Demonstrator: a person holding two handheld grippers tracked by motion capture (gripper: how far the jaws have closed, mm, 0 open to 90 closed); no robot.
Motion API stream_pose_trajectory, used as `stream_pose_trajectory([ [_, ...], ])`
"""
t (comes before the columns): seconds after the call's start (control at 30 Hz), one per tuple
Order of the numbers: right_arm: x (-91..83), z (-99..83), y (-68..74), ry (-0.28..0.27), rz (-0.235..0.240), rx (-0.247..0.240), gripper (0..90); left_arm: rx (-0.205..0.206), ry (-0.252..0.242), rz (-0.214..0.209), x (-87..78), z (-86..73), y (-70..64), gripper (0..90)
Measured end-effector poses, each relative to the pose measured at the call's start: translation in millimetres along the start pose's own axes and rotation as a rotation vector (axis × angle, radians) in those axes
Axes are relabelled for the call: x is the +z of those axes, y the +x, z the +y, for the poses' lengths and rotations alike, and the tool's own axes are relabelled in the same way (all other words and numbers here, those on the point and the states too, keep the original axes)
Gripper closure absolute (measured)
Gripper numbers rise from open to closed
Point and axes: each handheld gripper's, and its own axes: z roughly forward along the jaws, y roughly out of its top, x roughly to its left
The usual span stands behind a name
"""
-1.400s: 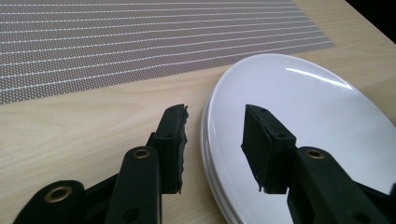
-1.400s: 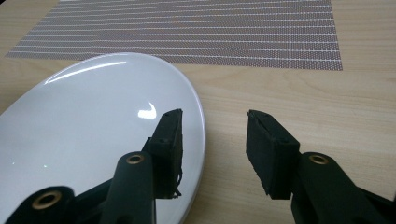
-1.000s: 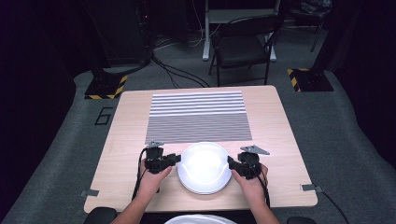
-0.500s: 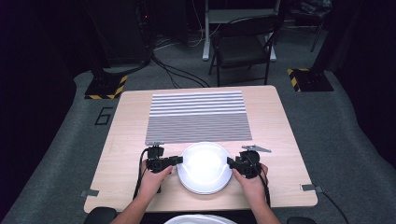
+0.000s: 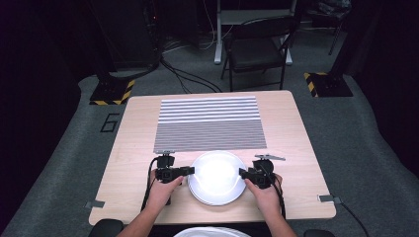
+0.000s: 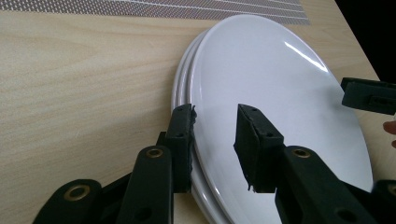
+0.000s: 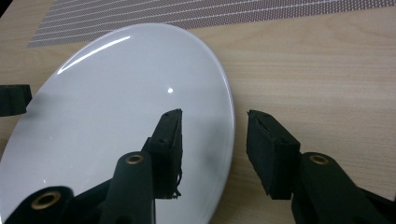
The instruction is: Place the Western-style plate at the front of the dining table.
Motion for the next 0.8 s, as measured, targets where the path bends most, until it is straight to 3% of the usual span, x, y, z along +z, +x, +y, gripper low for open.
stream_pose_trajectory([
  [0.3, 12.8, -6.1, 4.6, 0.067, 0.019, 0.021, 53.1, -0.001, -0.007, -0.002, 0.8, -0.5, 0.0, 66.5],
  [0.53, 10.4, -7.1, 6.2, 0.053, -0.012, 0.010, 55.6, -0.001, -0.007, -0.003, 2.7, -1.1, -2.5, 66.7],
  [0.8, 4.8, 0.0, 1.0, 0.021, -0.019, 0.042, 56.2, 0.006, 0.011, -0.023, 10.2, 0.8, -5.9, 67.0],
])
